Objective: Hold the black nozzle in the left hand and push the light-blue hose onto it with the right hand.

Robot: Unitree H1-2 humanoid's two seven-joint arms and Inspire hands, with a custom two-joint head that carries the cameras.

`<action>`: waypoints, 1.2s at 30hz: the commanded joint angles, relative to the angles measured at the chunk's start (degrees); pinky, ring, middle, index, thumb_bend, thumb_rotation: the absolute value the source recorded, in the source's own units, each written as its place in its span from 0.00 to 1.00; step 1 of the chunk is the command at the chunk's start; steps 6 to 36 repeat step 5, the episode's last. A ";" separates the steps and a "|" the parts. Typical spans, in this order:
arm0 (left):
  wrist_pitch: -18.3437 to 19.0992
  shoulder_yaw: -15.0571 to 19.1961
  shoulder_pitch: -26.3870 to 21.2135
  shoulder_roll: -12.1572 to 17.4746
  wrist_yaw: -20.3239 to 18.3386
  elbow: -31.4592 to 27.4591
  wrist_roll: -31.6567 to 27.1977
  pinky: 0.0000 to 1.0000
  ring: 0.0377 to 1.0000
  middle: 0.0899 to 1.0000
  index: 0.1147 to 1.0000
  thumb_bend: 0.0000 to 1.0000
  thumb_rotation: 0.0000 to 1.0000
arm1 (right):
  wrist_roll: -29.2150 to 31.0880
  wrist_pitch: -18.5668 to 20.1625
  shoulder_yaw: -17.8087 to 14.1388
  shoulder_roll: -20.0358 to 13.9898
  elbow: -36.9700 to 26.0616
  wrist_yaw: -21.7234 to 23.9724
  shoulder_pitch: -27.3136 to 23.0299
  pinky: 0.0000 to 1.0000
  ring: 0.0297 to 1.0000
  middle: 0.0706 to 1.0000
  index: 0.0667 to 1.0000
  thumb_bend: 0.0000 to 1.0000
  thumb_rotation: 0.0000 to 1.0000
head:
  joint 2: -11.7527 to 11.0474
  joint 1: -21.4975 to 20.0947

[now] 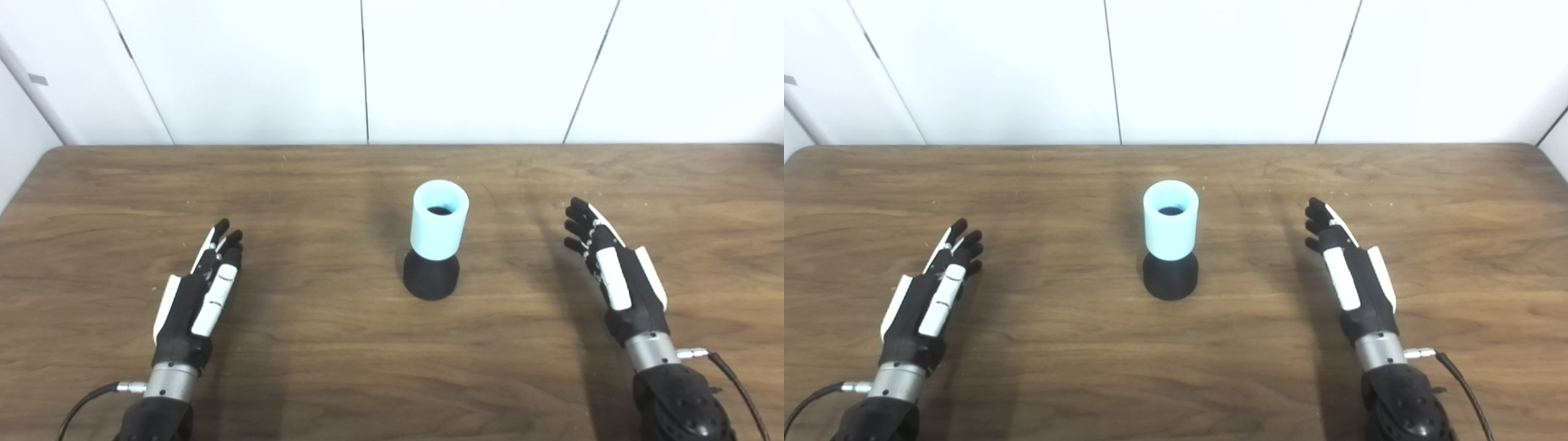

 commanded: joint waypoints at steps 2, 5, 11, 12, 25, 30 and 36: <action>-1.69 0.05 -1.06 0.30 1.00 -1.85 0.16 0.93 0.95 0.93 0.95 0.45 0.85 | 0.63 -2.18 -0.25 -0.64 -2.25 -0.77 -1.00 0.87 0.92 0.91 0.91 0.51 1.00 | 0.59 0.22; -1.40 0.10 -1.21 0.05 1.13 -2.14 -0.34 0.93 0.95 0.93 0.95 0.45 0.85 | 0.84 -2.09 -0.10 -0.59 -2.63 -0.88 -0.95 0.87 0.92 0.91 0.91 0.51 1.00 | 1.01 0.23; -1.40 0.10 -1.21 0.05 1.13 -2.14 -0.34 0.93 0.95 0.93 0.95 0.45 0.85 | 0.84 -2.09 -0.10 -0.59 -2.63 -0.88 -0.95 0.87 0.92 0.91 0.91 0.51 1.00 | 1.01 0.23; -1.40 0.10 -1.21 0.05 1.13 -2.14 -0.34 0.93 0.95 0.93 0.95 0.45 0.85 | 0.84 -2.09 -0.10 -0.59 -2.63 -0.88 -0.95 0.87 0.92 0.91 0.91 0.51 1.00 | 1.01 0.23; -1.40 0.10 -1.21 0.05 1.13 -2.14 -0.34 0.93 0.95 0.93 0.95 0.45 0.85 | 0.84 -2.09 -0.10 -0.59 -2.63 -0.88 -0.95 0.87 0.92 0.91 0.91 0.51 1.00 | 1.01 0.23; -1.40 0.10 -1.21 0.05 1.13 -2.14 -0.34 0.93 0.95 0.93 0.95 0.45 0.85 | 0.84 -2.09 -0.10 -0.59 -2.63 -0.88 -0.95 0.87 0.92 0.91 0.91 0.51 1.00 | 1.01 0.23; -1.40 0.10 -1.21 0.05 1.13 -2.14 -0.34 0.93 0.95 0.93 0.95 0.45 0.85 | 0.84 -2.09 -0.10 -0.59 -2.63 -0.88 -0.95 0.87 0.92 0.91 0.91 0.51 1.00 | 1.01 0.23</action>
